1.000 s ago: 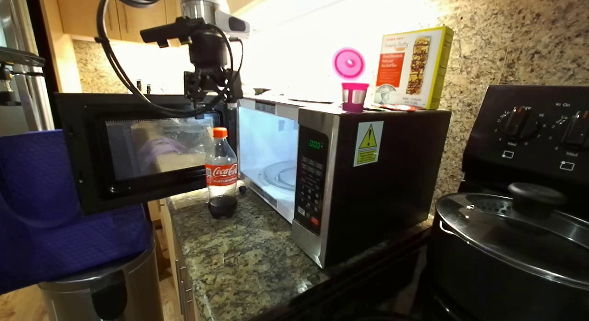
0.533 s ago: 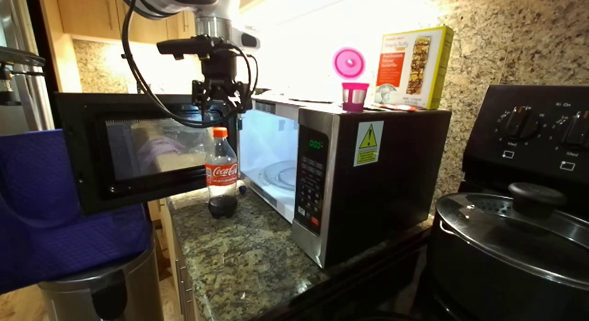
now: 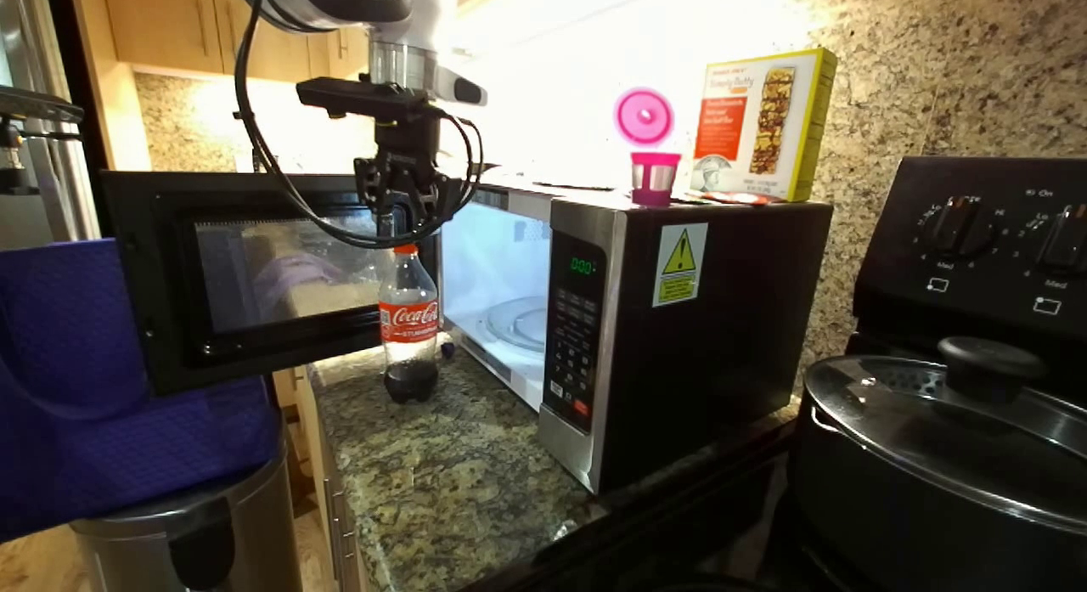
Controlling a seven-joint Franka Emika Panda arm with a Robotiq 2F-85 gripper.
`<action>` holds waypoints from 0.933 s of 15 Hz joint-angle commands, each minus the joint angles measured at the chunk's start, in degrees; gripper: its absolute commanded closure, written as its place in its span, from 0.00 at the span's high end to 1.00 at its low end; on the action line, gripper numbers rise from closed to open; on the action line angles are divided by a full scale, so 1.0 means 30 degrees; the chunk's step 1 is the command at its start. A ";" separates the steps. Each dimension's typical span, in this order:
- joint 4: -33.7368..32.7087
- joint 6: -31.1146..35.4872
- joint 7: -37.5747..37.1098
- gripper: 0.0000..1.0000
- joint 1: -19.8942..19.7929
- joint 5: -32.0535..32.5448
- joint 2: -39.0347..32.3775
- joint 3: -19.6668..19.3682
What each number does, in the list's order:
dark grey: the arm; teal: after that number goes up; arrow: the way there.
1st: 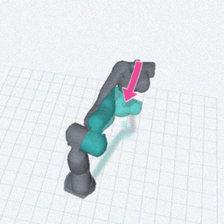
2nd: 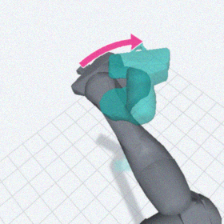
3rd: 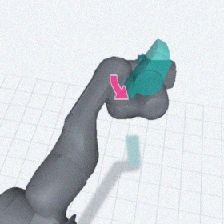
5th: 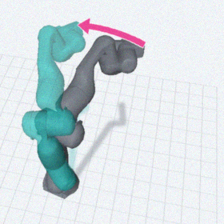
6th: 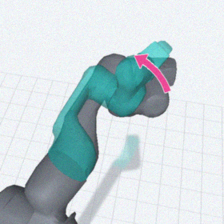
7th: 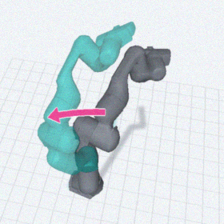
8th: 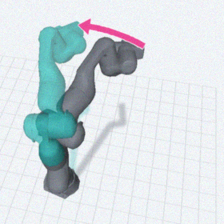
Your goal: Pick up the Coca-Cola bottle from the countertop and put it inside the blue bag
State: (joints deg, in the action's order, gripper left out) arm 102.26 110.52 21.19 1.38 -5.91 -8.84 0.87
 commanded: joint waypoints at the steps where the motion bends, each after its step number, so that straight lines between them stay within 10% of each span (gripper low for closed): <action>1: -0.0237 -0.0404 0.1046 0.33 -0.0445 -0.0710 -0.0058 0.0222; 5: -0.0163 -0.0382 0.0978 0.11 -0.0493 -0.0611 0.0006 0.0190; 14: 0.2561 0.0398 0.0137 0.11 -0.0759 0.0487 0.4438 -0.0485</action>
State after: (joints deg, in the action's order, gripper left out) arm 103.71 110.47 22.32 -0.23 -6.01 -4.73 -0.43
